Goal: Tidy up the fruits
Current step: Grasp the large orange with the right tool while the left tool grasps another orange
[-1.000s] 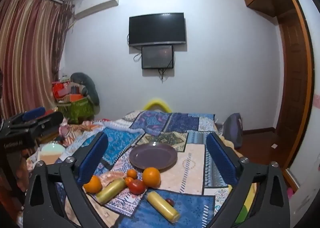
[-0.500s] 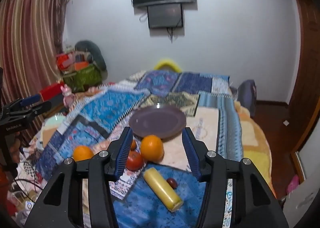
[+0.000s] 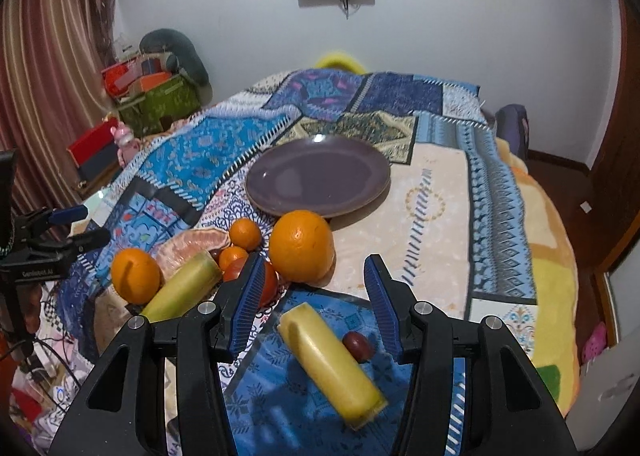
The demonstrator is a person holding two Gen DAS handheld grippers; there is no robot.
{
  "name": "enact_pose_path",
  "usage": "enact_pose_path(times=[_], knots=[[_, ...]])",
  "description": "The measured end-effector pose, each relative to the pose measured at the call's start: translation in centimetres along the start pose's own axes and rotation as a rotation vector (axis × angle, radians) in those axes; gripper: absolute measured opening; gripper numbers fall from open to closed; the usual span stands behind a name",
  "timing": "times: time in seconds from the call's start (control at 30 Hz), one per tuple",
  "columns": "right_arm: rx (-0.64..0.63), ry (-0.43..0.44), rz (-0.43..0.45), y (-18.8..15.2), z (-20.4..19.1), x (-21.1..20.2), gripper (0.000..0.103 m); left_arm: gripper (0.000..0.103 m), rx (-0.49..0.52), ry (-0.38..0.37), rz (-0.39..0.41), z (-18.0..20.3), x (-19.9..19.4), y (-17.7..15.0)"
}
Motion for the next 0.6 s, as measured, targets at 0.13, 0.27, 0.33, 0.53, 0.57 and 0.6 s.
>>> enact_pose_path(times=[0.13, 0.27, 0.33, 0.53, 0.57, 0.6], knots=[[-0.002, 0.009, -0.029, 0.1, 0.0, 1.7, 0.053, 0.089, 0.032, -0.02, -0.034, 0.6, 1.4, -0.4], [0.004, 0.03, -0.054, 0.5, 0.0, 3.5, 0.056, 0.089, 0.039, -0.042, -0.077, 0.6, 3.1, -0.8], [0.004, 0.037, -0.068, 0.6, -0.1, 4.5, 0.058, 0.089, 0.028, -0.073, -0.081, 0.4, 3.5, -0.9], [0.016, 0.043, -0.097, 0.6, -0.1, 7.0, 0.063, 0.089, 0.013, -0.131, -0.089, 0.4, 4.0, -1.1], [0.025, 0.048, -0.102, 0.6, -0.2, 7.3, 0.063, 0.089, 0.008, -0.143, -0.094, 0.4, 4.2, -1.1], [0.038, 0.057, -0.109, 0.6, -0.3, 7.7, 0.063, 0.089, 0.005, -0.151, -0.098, 0.5, 4.3, -1.1]])
Point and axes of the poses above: each gripper's, at about its wrist camera, not at the fingertips, and x roughly the way its jaws point, z to its right, y to its top, the point moved 2 cm from there along x, roughly the way its jaws point, and after that the axes turned 2 degrees about y, right-handed, at the moved point
